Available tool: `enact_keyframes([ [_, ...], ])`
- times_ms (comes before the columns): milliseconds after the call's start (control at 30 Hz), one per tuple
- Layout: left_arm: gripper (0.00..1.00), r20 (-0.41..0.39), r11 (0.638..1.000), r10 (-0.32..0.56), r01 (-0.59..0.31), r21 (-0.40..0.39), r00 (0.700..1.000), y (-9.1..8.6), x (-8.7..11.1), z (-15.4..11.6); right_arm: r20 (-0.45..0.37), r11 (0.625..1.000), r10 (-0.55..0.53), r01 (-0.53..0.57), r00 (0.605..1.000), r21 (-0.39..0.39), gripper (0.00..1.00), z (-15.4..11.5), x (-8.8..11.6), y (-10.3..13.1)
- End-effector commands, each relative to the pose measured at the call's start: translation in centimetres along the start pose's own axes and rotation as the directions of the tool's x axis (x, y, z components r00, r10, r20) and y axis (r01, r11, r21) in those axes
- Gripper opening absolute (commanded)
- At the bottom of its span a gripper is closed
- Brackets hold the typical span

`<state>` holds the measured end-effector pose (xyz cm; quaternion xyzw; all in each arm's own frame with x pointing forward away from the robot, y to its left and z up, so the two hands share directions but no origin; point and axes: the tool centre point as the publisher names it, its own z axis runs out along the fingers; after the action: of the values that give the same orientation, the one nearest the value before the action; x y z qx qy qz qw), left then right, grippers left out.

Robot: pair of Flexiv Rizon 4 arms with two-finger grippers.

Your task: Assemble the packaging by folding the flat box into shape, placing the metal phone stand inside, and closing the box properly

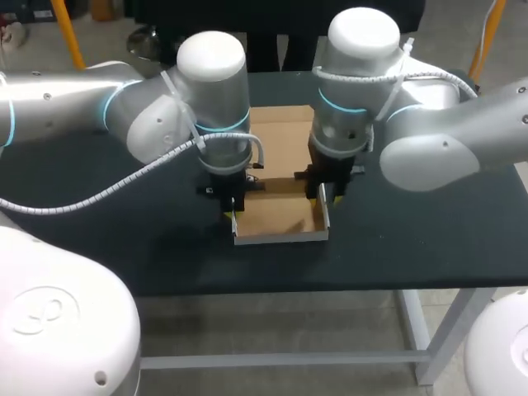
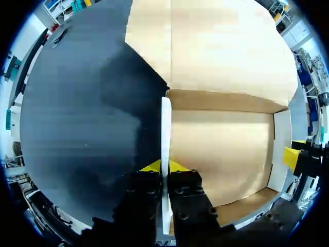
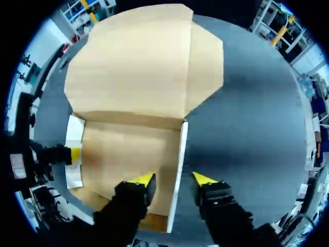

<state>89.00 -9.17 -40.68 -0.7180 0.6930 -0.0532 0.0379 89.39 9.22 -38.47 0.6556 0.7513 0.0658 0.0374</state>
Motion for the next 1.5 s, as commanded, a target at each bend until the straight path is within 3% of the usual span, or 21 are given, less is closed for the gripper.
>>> enact_keyframes([
  [33, 0.00, 0.023, 1.000, 0.000, 0.000, 0.014, 1.000, 0.3, 0.4, -0.2, -0.044, 0.999, -0.030, 0.029, 0.999, -0.043, 1.00, -1.0, -0.8, -1.1],
  [267, 0.00, 0.034, 0.999, 0.012, -0.014, 0.034, 0.999, 0.5, 0.3, -0.6, -0.101, 0.973, -0.205, 0.192, 0.973, -0.126, 1.00, -2.8, -1.3, -1.9],
  [467, 0.00, 0.038, 0.999, 0.020, -0.021, 0.040, 0.999, 0.6, 0.3, -0.7, -0.206, 0.929, -0.349, 0.310, 0.914, -0.201, 1.00, -4.7, -3.1, -2.4],
  [633, 0.00, 0.039, 0.999, 0.026, -0.028, 0.041, 0.999, 0.6, 0.2, -0.7, -0.301, 0.884, -0.454, 0.380, 0.839, -0.274, 1.00, -6.7, -4.4, -3.0],
  [1100, 0.00, 0.057, 0.999, 0.022, -0.024, 0.033, 0.998, 0.4, -0.5, -0.8, -0.301, 0.884, -0.454, 0.380, 0.839, -0.274, 1.00, -6.7, -4.4, -3.0],
  [1167, 0.00, 0.058, 0.999, 0.022, -0.023, 0.031, 0.998, 0.3, -0.5, -0.8, -0.304, 0.832, -0.543, 0.453, 0.783, -0.319, 1.00, -7.0, -4.4, -3.4],
  [1233, 0.00, 0.057, 0.999, 0.022, -0.024, 0.026, 0.998, 0.2, -0.6, -0.8, -0.350, 0.760, -0.646, 0.527, 0.678, -0.381, 1.00, -7.3, -4.8, -3.9],
  [1267, 0.00, 0.057, 0.999, 0.022, -0.024, 0.024, 0.998, 0.2, -0.7, -0.8, -0.356, 0.735, -0.673, 0.537, 0.648, -0.414, 1.00, -7.5, -5.2, -4.2],
  [1433, 0.00, 0.059, 1.000, 0.021, -0.022, 0.016, 0.998, 0.1, -1.1, -0.8, -0.344, 0.638, -0.767, 0.585, 0.542, -0.501, 1.00, -8.3, -6.8, -5.5],
  [1500, 0.00, 0.059, 1.000, 0.021, -0.022, 0.014, 0.998, 0.1, -1.2, -0.8, -0.340, 0.624, -0.777, 0.583, 0.529, -0.520, 1.00, -8.7, -7.5, -5.9],
])
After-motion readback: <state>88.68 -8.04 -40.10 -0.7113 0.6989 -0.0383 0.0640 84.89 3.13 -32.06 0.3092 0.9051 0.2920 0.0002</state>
